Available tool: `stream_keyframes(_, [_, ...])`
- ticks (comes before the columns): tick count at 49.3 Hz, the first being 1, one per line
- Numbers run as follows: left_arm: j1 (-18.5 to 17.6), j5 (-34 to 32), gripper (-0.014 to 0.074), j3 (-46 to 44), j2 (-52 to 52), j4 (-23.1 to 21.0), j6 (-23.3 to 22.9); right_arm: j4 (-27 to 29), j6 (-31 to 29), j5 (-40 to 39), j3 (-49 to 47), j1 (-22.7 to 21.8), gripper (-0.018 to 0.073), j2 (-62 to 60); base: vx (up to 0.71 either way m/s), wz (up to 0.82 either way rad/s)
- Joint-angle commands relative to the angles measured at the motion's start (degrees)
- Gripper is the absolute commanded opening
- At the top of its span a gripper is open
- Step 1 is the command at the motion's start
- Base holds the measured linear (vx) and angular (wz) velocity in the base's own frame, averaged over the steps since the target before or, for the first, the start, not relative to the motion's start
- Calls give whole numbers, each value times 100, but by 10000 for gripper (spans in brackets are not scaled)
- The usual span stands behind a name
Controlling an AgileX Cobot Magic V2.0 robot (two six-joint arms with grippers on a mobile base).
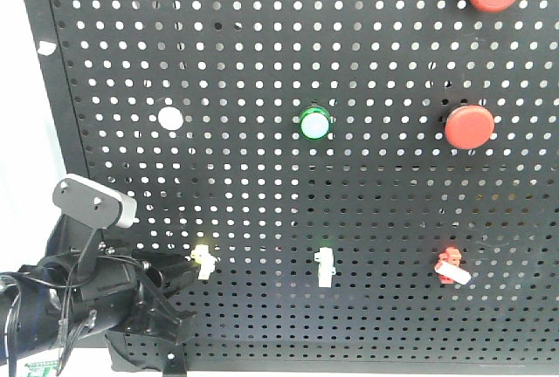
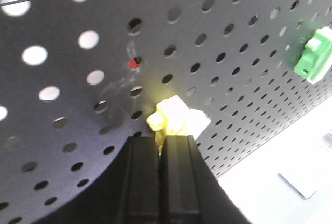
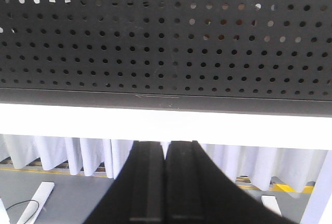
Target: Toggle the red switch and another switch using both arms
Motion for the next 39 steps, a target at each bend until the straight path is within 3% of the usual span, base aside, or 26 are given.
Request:
stream_keyframes(1, [-37, 4, -6, -201, -211, -148, -34, -30, -24, -468, 27, 12, -6, -58, 0, 0])
stream_keyframes(26, [-37, -334, -6, -201, -1129, -142, -29, -30, -24, -468, 27, 12, -6, -58, 0, 0])
stream_keyframes(37, [-32, -1200, -6, -187, -1792, 212, -22, -30, -24, -468, 27, 12, -6, -58, 0, 0])
stream_keyframes(39, [-32, -1683, -6, 16, -2183, 212, 29, -30, -24, -468, 27, 12, -6, -58, 0, 0])
